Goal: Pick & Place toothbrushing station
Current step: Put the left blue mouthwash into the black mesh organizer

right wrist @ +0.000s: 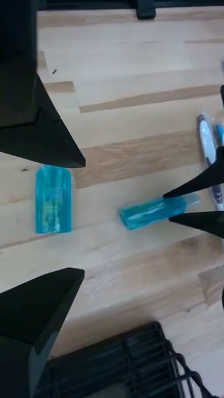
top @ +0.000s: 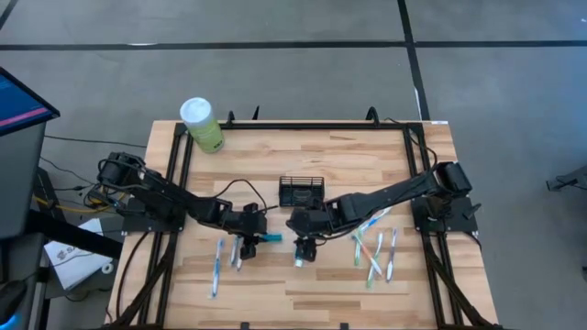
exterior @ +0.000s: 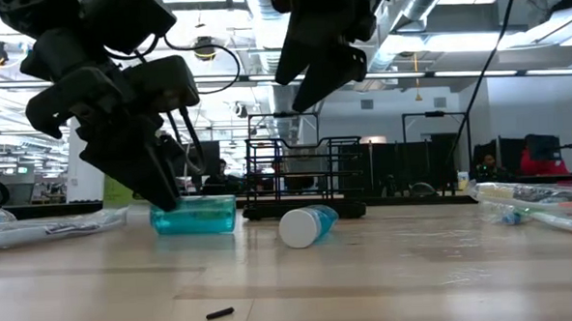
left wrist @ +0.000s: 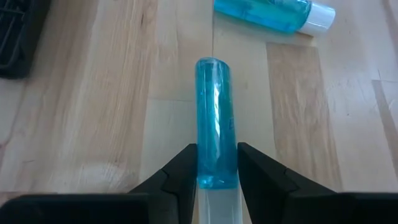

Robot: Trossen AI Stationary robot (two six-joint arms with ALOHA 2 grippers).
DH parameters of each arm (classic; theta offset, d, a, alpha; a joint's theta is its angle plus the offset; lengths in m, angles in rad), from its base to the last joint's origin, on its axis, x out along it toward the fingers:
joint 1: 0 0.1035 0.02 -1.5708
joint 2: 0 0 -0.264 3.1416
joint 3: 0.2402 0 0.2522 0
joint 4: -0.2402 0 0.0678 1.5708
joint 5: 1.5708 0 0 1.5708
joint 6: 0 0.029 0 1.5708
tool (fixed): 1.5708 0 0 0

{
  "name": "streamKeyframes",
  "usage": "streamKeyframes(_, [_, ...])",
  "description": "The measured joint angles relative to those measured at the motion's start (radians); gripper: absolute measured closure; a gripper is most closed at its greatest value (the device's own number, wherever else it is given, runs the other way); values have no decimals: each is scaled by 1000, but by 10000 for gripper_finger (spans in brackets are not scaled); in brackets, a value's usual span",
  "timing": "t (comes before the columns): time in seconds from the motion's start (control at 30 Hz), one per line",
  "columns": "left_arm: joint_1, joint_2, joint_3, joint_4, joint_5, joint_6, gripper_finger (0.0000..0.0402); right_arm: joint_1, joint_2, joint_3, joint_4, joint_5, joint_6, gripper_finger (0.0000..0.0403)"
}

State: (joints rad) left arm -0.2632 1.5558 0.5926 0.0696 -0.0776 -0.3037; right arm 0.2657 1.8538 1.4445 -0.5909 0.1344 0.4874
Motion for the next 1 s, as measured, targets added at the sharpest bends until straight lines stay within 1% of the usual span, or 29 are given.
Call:
streamKeyframes(0.3, [-2,1,-2,-1,4,13,297,-6,0,0,-8,6,10,133])
streamKeyframes(0.53, [-35,30,0,7,2,42,297,-9,-1,0,-8,19,10,133])
streamKeyframes(0.7, [-55,41,-1,5,-23,43,297,-13,-1,0,-8,25,11,133])
streamKeyframes(0.8, [-61,41,-1,5,-31,70,297,-12,-1,0,-8,24,10,133])
streamKeyframes(0.9, [-68,50,-1,5,-45,90,286,-16,-1,0,-9,24,10,133])
streamKeyframes(1.0, [-70,63,-2,2,-60,89,263,-21,-1,0,-10,24,10,133])
